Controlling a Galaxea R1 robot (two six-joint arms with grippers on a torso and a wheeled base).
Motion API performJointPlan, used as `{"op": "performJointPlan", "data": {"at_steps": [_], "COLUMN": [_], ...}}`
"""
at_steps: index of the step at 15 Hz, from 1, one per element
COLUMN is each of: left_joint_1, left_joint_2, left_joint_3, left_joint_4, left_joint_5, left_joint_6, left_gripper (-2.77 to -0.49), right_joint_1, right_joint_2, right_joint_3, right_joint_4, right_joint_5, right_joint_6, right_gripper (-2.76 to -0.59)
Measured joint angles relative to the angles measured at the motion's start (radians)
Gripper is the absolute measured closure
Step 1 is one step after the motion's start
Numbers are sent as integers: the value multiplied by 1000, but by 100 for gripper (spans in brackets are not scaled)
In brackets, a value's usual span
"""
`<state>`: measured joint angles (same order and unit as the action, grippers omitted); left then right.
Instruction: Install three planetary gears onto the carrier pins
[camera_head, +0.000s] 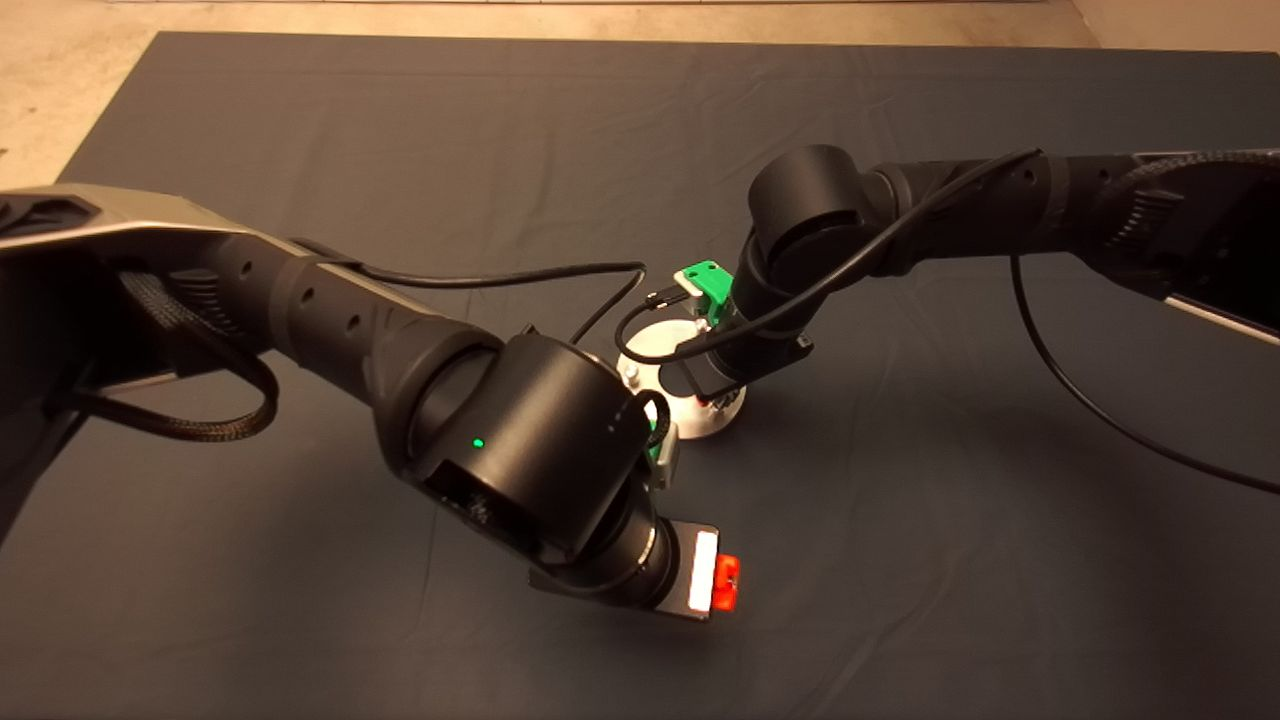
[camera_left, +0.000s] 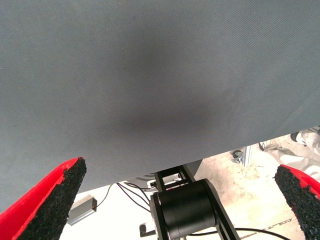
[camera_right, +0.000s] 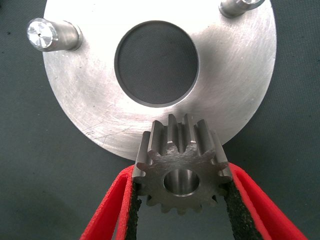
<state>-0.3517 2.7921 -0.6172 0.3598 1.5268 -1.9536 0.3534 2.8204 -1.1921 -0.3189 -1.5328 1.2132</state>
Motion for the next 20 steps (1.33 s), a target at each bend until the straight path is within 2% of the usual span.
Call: {"op": "performJointPlan", "data": {"at_steps": [7,20], "left_joint_1": [0,0], "left_joint_2": [0,0], "left_joint_3": [0,0], "left_joint_4": [0,0], "left_joint_5": [0,0], "left_joint_6": [0,0], "left_gripper": [-275,-275], "right_joint_1": [-1,-1], "right_joint_2": [0,-13], "right_joint_3": [13,50], "right_joint_4": [0,0], "right_joint_5": [0,-1], "right_joint_6": [4,38], "right_gripper": [-105,-105]}}
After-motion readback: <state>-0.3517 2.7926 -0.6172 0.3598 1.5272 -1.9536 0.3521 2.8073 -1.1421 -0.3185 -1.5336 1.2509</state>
